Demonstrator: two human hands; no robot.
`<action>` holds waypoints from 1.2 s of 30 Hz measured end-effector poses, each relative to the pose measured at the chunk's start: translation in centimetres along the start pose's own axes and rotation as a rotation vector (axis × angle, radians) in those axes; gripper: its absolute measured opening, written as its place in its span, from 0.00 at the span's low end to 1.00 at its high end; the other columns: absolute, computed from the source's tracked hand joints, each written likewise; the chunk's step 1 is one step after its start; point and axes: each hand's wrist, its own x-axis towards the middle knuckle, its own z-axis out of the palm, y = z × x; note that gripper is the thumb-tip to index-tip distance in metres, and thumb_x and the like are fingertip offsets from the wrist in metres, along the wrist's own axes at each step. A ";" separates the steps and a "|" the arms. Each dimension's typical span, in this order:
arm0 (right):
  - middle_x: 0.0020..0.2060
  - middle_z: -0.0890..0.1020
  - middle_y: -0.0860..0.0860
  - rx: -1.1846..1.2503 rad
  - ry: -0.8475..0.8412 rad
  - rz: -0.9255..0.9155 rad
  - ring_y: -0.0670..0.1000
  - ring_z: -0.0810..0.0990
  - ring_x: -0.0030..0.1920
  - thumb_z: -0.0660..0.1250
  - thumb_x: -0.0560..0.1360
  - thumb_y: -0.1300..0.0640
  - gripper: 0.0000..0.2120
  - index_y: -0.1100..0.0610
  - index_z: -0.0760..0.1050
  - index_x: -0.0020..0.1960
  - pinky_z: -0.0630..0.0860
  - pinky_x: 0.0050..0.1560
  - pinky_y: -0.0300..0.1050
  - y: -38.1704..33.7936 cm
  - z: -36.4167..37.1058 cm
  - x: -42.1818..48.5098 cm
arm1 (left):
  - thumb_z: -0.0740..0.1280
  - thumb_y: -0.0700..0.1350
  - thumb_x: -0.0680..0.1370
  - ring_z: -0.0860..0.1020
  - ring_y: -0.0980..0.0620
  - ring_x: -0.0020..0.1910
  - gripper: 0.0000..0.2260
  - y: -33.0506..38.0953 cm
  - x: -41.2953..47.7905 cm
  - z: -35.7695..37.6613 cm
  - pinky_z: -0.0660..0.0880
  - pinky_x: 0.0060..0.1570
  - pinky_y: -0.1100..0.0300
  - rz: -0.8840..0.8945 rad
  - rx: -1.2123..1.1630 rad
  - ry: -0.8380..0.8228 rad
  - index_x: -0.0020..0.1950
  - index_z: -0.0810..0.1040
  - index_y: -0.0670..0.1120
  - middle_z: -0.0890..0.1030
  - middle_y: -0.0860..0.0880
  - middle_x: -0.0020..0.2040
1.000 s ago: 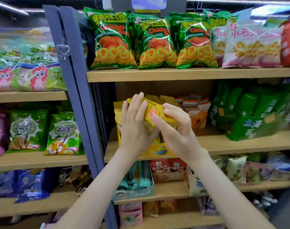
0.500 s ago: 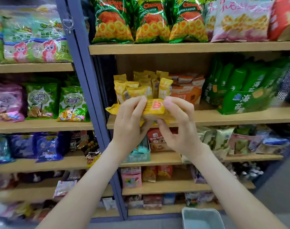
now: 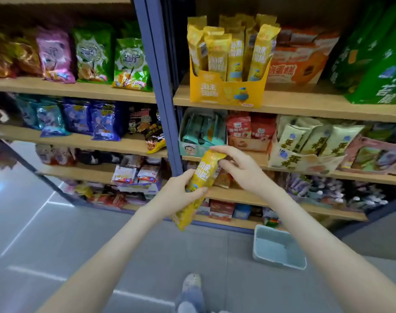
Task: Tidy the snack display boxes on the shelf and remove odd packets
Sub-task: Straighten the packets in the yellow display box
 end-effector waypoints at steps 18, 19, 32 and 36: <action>0.41 0.79 0.50 0.310 0.031 0.411 0.45 0.78 0.41 0.58 0.82 0.63 0.08 0.54 0.75 0.51 0.78 0.49 0.42 2.9 7.5 9.7 | 0.60 0.50 0.82 0.80 0.57 0.51 0.07 -10.6 5.2 -6.4 0.77 0.53 0.60 -0.182 -0.357 -0.300 0.58 0.74 0.59 0.81 0.55 0.52; 0.40 0.79 0.49 0.299 0.058 0.419 0.44 0.78 0.40 0.57 0.82 0.63 0.09 0.54 0.75 0.51 0.78 0.49 0.41 2.9 7.6 9.9 | 0.60 0.50 0.82 0.81 0.56 0.50 0.07 -10.9 5.7 -6.6 0.78 0.53 0.59 -0.189 -0.373 -0.319 0.58 0.75 0.58 0.82 0.56 0.50; 0.45 0.77 0.51 0.101 0.150 0.418 0.44 0.75 0.43 0.65 0.79 0.62 0.08 0.51 0.74 0.44 0.72 0.47 0.37 5.3 3.8 10.1 | 0.59 0.50 0.82 0.81 0.54 0.43 0.09 -9.7 9.9 -5.2 0.78 0.43 0.59 -0.239 -0.576 -0.402 0.60 0.73 0.50 0.82 0.48 0.49; 0.38 0.76 0.54 0.078 0.244 0.457 0.48 0.76 0.35 0.65 0.79 0.62 0.07 0.54 0.74 0.42 0.75 0.40 0.43 6.1 2.5 11.0 | 0.70 0.54 0.76 0.75 0.54 0.59 0.27 -8.4 10.8 -4.2 0.72 0.55 0.62 -0.079 -0.204 -0.253 0.69 0.60 0.52 0.74 0.52 0.64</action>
